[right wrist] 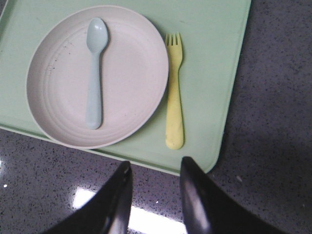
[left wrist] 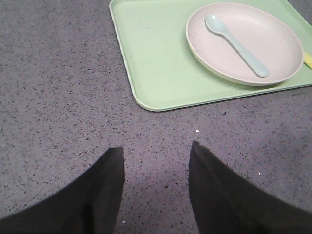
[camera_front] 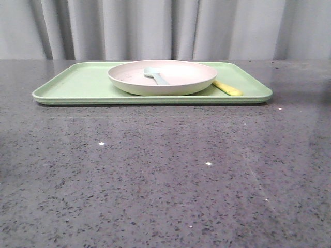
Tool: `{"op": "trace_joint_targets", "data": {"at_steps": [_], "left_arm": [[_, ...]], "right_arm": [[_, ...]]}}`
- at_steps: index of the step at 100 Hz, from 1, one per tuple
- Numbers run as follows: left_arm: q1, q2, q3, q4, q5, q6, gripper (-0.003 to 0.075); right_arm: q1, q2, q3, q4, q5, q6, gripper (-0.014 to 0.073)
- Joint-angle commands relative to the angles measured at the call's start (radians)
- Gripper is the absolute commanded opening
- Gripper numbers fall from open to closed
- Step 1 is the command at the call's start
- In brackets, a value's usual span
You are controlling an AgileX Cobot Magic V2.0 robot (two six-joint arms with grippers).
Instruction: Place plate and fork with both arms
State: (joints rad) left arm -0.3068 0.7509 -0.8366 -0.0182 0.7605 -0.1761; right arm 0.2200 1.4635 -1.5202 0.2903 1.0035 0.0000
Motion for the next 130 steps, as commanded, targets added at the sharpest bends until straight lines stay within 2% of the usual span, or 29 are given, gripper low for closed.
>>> {"op": "trace_joint_targets", "data": {"at_steps": [1,31,54,65,72,88,96,130], "left_arm": [[0.003,-0.006,-0.026,0.0,-0.08,-0.012,0.0315],[0.003,-0.006,-0.026,0.0,-0.095,-0.012,0.0315],[0.003,-0.006,-0.026,0.0,-0.116,-0.012,0.0312],[0.003,-0.006,-0.019,0.001,-0.131,-0.012,0.0308],[0.003,-0.018,-0.004,0.001,-0.146,-0.012,0.0261],[0.003,-0.077,0.052,0.001,-0.166,-0.012,0.0069],[0.003,-0.12,0.084,0.001,-0.18,-0.012,-0.002],[0.003,-0.321,0.213,0.001,-0.229,-0.012,-0.002]], "right_arm": [[-0.005,-0.118,0.075,0.008,-0.119,-0.034,0.0268],[-0.005,-0.386,0.434,-0.041,-0.354,-0.045,0.0268],[-0.005,-0.561,0.649,-0.076,-0.464,-0.045,0.0265],[-0.005,-0.637,0.729,-0.076,-0.495,-0.045,0.0188],[-0.005,-0.685,0.769,-0.076,-0.505,-0.045,0.0108],[-0.005,-0.799,0.847,-0.076,-0.512,-0.045,-0.006],[-0.005,-0.857,0.876,-0.076,-0.512,-0.045,-0.0065],[-0.005,-1.057,0.977,-0.076,-0.541,-0.045,-0.0067]]}}
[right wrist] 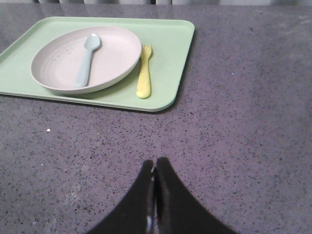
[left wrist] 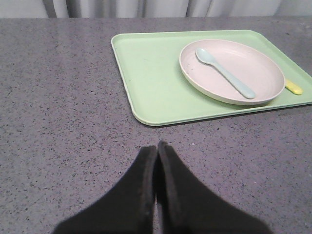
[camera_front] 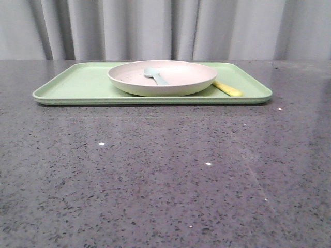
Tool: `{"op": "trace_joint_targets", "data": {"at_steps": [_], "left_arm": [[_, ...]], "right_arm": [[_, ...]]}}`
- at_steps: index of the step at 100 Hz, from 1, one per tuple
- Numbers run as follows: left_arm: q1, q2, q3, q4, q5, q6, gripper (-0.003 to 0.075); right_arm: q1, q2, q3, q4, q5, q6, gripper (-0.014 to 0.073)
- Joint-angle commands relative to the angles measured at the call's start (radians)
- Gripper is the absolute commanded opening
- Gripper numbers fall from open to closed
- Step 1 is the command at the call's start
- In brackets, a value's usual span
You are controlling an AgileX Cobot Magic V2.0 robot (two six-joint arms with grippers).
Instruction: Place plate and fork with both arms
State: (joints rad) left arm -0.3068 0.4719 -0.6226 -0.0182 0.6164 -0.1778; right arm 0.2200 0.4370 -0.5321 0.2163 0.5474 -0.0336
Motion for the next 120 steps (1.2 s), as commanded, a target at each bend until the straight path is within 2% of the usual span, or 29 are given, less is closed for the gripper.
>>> {"op": "trace_joint_targets", "data": {"at_steps": [1,33,105,120], "left_arm": [[0.003,-0.042,-0.001,0.001,-0.084,-0.011,-0.002],[0.003,-0.196,0.067,0.003,-0.082,-0.011,-0.002],[0.003,-0.196,0.067,0.003,-0.082,-0.011,-0.002],[0.003,-0.196,0.069,0.087,-0.08,-0.011,-0.002]], "right_arm": [[-0.005,-0.036,-0.011,-0.002,-0.084,-0.012,-0.0067],[-0.005,-0.081,0.004,-0.001,-0.078,-0.012,-0.0067],[-0.005,-0.081,0.004,-0.001,-0.069,-0.012,-0.0067],[-0.005,-0.081,0.004,-0.001,-0.069,-0.012,-0.0067]]}}
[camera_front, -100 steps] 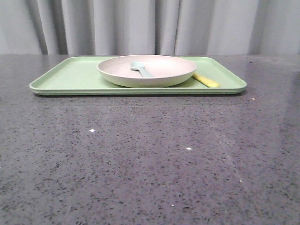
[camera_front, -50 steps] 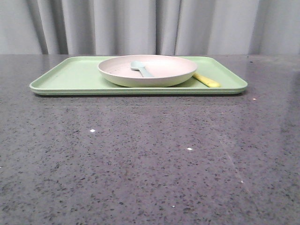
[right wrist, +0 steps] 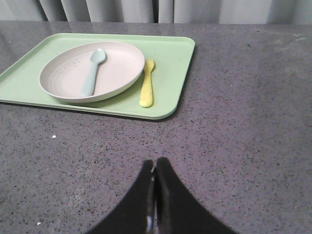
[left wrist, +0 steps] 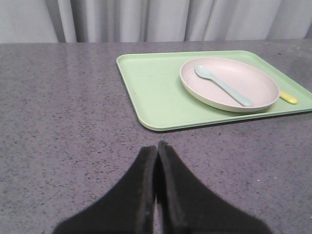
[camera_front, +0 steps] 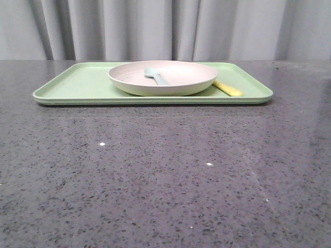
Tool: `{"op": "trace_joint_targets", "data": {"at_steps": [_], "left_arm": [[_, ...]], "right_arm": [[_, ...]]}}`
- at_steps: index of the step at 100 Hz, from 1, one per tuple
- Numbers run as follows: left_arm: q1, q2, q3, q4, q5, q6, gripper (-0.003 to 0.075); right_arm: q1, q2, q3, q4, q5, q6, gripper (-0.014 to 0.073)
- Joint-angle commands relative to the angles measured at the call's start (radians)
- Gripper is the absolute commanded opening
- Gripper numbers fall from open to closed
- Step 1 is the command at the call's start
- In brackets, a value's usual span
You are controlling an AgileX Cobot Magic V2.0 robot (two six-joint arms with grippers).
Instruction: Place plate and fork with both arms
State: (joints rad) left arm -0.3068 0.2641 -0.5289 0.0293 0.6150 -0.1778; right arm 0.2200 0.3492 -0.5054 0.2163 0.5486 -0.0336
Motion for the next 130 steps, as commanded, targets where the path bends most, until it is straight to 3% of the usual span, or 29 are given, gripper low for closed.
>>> {"op": "trace_joint_targets", "data": {"at_steps": [1,17,42,71,114,130], "left_arm": [[0.003,0.012,-0.025,0.04,-0.079,-0.011,-0.002],[0.03,0.012,0.013,0.035,-0.133,-0.011,-0.002],[0.171,-0.043,0.161,0.007,-0.382,0.009,-0.002],[0.304,-0.167,0.327,-0.055,-0.554,0.184,-0.0021],[0.332,-0.3,0.535,-0.082,-0.602,0.178,-0.002],[0.332,-0.3,0.541,-0.082,-0.596,0.184,-0.002]], "right_arm": [[-0.005,0.006,-0.023,-0.001,-0.07,-0.012,-0.0067],[-0.005,0.006,-0.023,-0.001,-0.07,-0.012,-0.0067],[-0.005,0.006,-0.023,-0.001,-0.07,-0.012,-0.0067],[-0.005,0.006,-0.023,-0.001,-0.07,-0.012,-0.0067],[-0.005,0.006,-0.023,-0.001,-0.07,-0.012,-0.0067],[-0.005,0.006,-0.023,-0.001,-0.07,-0.012,-0.0067]]}}
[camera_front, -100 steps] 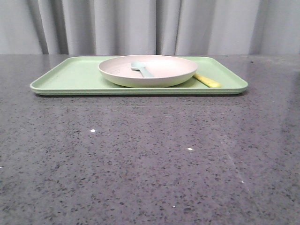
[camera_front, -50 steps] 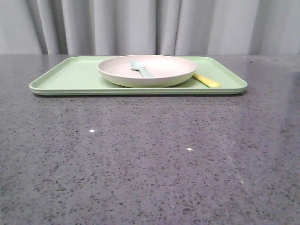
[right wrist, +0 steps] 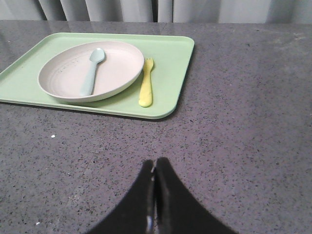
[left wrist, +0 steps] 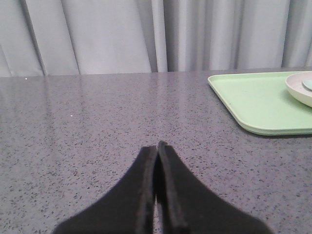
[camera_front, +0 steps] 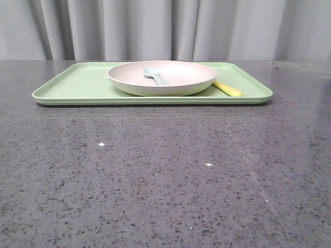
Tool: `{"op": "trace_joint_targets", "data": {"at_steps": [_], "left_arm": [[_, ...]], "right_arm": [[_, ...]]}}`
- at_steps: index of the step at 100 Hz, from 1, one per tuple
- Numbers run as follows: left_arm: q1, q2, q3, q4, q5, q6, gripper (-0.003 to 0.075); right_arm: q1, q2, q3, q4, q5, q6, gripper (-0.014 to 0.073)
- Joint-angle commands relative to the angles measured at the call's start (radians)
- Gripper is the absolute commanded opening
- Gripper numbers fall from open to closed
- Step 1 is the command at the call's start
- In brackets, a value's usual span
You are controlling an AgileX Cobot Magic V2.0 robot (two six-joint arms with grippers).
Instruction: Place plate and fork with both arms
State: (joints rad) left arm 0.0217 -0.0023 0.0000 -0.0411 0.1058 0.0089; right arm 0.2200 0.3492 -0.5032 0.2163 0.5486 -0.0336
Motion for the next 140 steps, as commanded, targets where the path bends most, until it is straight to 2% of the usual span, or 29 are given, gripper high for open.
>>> {"op": "trace_joint_targets", "data": {"at_steps": [1,107,117,140], "left_arm": [[0.004,-0.033,0.012,-0.011,-0.087,-0.002,-0.002],[0.004,-0.033,0.012,-0.011,-0.087,-0.002,-0.002],[0.004,-0.033,0.012,-0.011,-0.087,-0.002,-0.002],[0.004,-0.033,0.012,-0.011,-0.087,-0.002,-0.002]], "right_arm": [[-0.005,0.006,-0.025,-0.001,-0.07,-0.012,-0.0067],[-0.005,0.006,-0.025,-0.001,-0.073,-0.012,-0.0067],[-0.02,0.005,-0.014,-0.013,-0.126,-0.012,-0.0067],[-0.091,-0.053,0.122,-0.102,-0.405,-0.011,-0.0067]]}}
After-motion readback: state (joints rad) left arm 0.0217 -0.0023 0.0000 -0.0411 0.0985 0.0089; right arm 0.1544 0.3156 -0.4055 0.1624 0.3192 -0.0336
